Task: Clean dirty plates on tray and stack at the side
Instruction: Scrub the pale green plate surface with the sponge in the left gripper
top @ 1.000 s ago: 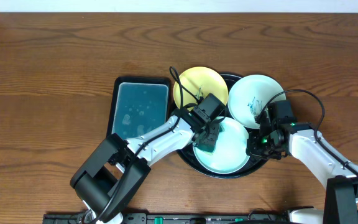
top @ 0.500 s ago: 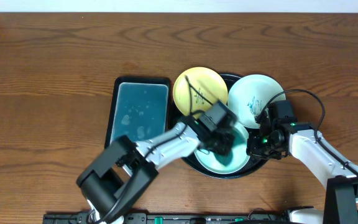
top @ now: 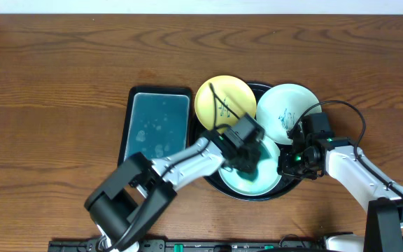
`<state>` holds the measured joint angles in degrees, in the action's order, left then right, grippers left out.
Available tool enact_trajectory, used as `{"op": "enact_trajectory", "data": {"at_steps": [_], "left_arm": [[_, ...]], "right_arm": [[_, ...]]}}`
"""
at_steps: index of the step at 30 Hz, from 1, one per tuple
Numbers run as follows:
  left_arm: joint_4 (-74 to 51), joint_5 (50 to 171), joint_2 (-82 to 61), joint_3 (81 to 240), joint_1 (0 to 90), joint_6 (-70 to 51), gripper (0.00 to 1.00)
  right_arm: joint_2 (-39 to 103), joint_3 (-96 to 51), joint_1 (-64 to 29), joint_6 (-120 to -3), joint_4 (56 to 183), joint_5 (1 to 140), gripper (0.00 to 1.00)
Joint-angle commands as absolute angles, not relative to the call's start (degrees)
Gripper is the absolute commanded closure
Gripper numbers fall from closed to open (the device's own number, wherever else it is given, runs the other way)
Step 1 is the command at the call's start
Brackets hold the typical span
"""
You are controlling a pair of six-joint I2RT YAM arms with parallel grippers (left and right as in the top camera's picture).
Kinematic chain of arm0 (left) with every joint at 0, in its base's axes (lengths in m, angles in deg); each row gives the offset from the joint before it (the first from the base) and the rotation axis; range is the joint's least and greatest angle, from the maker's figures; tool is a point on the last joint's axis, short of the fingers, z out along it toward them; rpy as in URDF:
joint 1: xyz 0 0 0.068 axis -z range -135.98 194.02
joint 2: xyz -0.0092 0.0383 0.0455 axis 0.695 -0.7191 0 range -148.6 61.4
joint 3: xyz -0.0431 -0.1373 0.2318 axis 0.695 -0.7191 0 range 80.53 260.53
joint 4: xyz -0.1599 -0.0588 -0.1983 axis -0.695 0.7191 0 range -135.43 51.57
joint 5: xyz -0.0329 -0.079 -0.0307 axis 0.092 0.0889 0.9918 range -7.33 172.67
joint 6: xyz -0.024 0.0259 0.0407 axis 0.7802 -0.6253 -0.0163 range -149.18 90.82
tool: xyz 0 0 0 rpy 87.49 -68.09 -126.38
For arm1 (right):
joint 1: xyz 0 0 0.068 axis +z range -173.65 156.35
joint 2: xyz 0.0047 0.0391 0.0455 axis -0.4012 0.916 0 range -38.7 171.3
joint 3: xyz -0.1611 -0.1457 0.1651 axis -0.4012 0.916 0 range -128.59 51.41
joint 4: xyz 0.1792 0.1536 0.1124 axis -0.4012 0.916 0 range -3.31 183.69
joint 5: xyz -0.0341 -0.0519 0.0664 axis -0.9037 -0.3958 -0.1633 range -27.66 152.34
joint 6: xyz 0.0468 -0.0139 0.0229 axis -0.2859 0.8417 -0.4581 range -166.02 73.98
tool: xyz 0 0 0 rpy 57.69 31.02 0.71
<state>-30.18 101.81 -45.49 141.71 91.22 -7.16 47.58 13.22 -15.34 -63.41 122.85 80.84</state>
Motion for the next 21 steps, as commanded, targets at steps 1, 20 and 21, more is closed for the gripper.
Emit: {"op": "enact_trajectory", "data": {"at_steps": [1, 20, 21], "left_arm": [[-27.6, 93.5, -46.4, 141.0, 85.7, -8.3, 0.93], [-26.6, 108.2, -46.4, 141.0, 89.6, -6.9, 0.93], [-27.3, 108.2, -46.4, 141.0, 90.5, -6.9, 0.93]], "right_arm": [[48.7, 14.7, -15.3, -63.2, 123.6, 76.4, 0.99], [48.7, 14.7, -15.3, -63.2, 123.3, 76.4, 0.99], [48.7, 14.7, -15.3, -63.2, 123.3, 76.4, 0.99]]}}
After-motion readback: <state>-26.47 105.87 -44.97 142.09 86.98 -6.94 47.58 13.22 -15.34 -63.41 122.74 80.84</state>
